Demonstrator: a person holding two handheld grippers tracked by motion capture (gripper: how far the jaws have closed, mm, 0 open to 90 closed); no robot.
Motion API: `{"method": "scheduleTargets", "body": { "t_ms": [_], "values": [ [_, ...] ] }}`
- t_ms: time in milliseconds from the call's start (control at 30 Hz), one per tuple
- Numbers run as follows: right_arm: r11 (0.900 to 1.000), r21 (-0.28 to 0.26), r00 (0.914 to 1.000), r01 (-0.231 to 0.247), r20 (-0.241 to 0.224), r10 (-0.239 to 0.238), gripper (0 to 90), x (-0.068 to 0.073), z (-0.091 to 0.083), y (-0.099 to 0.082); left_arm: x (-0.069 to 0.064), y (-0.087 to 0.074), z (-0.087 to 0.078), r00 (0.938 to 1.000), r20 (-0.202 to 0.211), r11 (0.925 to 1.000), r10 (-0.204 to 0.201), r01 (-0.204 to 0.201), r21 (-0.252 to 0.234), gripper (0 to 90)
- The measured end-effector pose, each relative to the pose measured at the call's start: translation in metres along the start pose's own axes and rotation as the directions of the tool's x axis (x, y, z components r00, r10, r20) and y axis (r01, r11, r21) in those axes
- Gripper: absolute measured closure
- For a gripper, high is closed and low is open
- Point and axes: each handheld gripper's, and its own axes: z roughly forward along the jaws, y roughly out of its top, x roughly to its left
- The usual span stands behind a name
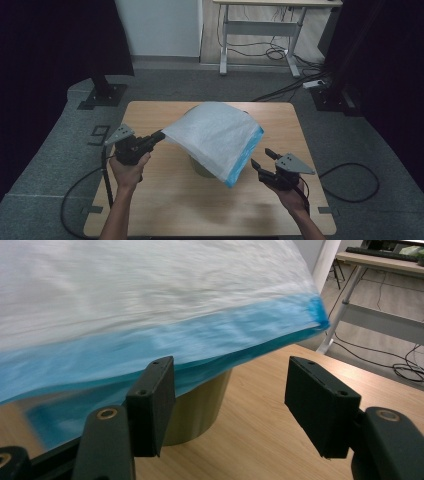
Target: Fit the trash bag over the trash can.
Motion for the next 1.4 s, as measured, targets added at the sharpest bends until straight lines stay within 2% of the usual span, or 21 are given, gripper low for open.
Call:
{"method": "scheduleTargets", "body": {
  "t_ms": [167,300,467,567,667,767,833,900,1067,1200,1300,1400],
  "values": [
    [0.9998,0.016,0.9994,0.011,0.034,-0.011,35.1,-0.009,0.015,0.0,0.009,0.0,0.003,0.9996,-0.023,0.9998,-0.019,0.019,0.007,89.7],
    [0.9996,0.029,0.9987,-0.002,0.051,0.001,35.1,-0.017,0.023,-0.001,0.019,0.0,0.005,0.9982,-0.029,0.9985,-0.052,0.053,0.013,89.6],
    [0.9999,-0.005,0.9981,-0.012,0.061,0.012,35.5,-0.027,0.027,0.001,0.027,0.0,0.008,0.997,-0.036,0.9973,-0.068,0.069,0.024,89.6],
    [0.9995,-0.033,0.9993,0.001,0.038,0.0,38.3,-0.033,0.03,0.004,0.027,0.001,0.01,0.9972,-0.036,0.9975,-0.065,0.066,0.027,89.6],
    [0.9977,-0.067,1.0,0.007,0.0,-0.007,46.9,-0.037,0.031,0.01,0.025,0.003,0.014,0.9977,-0.03,0.9978,-0.06,0.061,0.026,89.6],
    [0.9935,-0.112,0.9986,0.019,-0.047,-0.025,66.3,-0.039,0.029,0.016,0.021,0.005,0.02,0.9985,-0.021,0.998,-0.051,0.051,0.036,89.6],
    [0.9923,-0.119,0.9985,0.033,-0.041,-0.038,80.0,-0.038,0.026,0.019,0.018,0.007,0.025,0.9989,-0.011,0.998,-0.046,0.046,0.043,89.6],
    [0.9919,-0.12,0.9988,0.041,-0.022,-0.044,87.6,-0.039,0.022,0.021,0.014,0.008,0.031,0.9994,-0.003,0.9982,-0.035,0.035,0.048,89.6],
    [0.9913,-0.128,0.9986,0.03,0.047,-0.025,88.4,-0.051,0.01,0.029,0.005,0.013,0.047,0.9995,0.025,0.9976,-0.022,0.02,0.066,89.6],
    [0.9894,-0.142,0.997,0.029,0.075,-0.019,88.4,-0.06,0.002,0.038,-0.001,0.018,0.057,0.9988,0.045,0.9973,-0.019,0.016,0.072,89.5],
    [0.9843,-0.173,0.9936,0.036,0.112,-0.017,88.4,-0.068,-0.009,0.05,-0.009,0.023,0.069,0.9977,0.067,0.9953,-0.007,0.0,0.096,89.5],
    [0.9806,-0.191,0.9926,0.045,0.119,-0.022,88.4,-0.07,-0.014,0.058,-0.014,0.023,0.076,0.9976,0.069,0.9924,0.001,-0.01,0.123,89.1]
  ]
}}
